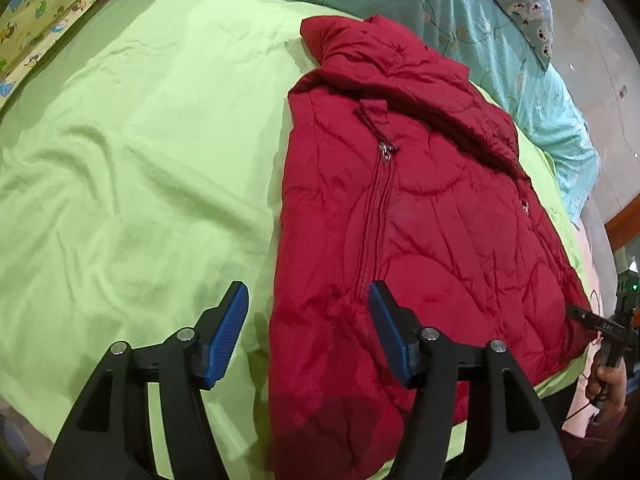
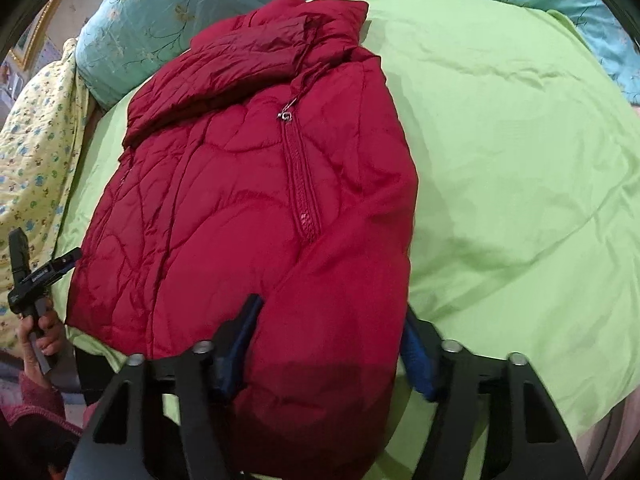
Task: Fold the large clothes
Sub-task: 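Move both tools to the jacket hem and grasp it, then lift the hem with both tools and fold it toward the collar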
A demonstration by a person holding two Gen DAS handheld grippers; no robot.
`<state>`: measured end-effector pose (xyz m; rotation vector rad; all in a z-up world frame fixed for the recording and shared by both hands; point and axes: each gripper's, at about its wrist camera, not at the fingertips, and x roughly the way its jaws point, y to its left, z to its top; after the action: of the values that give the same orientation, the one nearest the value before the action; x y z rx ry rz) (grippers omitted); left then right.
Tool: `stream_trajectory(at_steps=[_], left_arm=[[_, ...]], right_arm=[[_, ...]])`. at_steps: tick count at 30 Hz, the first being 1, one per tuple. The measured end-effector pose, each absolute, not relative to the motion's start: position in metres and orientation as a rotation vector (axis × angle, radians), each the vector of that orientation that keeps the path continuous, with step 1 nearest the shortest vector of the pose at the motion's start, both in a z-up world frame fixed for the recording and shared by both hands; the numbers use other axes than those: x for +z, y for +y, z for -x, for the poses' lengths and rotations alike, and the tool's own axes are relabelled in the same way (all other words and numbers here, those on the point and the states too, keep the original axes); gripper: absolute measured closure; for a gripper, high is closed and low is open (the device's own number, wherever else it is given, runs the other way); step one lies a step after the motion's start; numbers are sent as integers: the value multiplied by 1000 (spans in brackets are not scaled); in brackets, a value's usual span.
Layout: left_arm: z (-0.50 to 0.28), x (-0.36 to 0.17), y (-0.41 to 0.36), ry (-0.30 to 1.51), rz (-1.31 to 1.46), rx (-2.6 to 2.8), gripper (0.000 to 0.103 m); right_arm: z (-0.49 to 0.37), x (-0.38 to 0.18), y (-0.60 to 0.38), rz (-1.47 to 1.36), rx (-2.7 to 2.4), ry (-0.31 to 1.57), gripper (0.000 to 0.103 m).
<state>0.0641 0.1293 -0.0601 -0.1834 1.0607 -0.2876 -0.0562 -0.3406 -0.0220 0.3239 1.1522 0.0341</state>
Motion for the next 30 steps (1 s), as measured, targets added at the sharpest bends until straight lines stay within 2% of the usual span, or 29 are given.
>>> stream_trajectory(at_steps=[1, 3, 7, 22, 26, 27, 28, 29, 30], left_arm=[[-62, -62, 129, 1068, 180, -293, 41], [-60, -66, 127, 1086, 184, -321, 41], [-54, -75, 118, 1130, 165, -371, 41], [-32, -86, 116, 1158, 138, -416, 41], [-28, -86, 113, 1156, 116, -439, 41], [-27, -85, 112, 1152, 115, -450, 41], [-25, -83, 111, 1144, 116, -461, 46], [-24, -82, 110, 1139, 116, -471, 64], [-22, -80, 110, 1131, 117, -485, 72]], right_arm=[[58, -22, -342, -326, 41, 1151, 61], [63, -19, -343, -333, 64, 1136, 68], [69, -17, -344, -338, 88, 1117, 70], [66, -24, -344, -340, 84, 1136, 51], [67, -24, -338, -308, 88, 1132, 49], [67, -23, -338, -306, 90, 1132, 52], [68, -22, -338, -307, 94, 1129, 54], [69, -22, -339, -314, 99, 1124, 59], [69, -21, -339, -322, 104, 1119, 64]])
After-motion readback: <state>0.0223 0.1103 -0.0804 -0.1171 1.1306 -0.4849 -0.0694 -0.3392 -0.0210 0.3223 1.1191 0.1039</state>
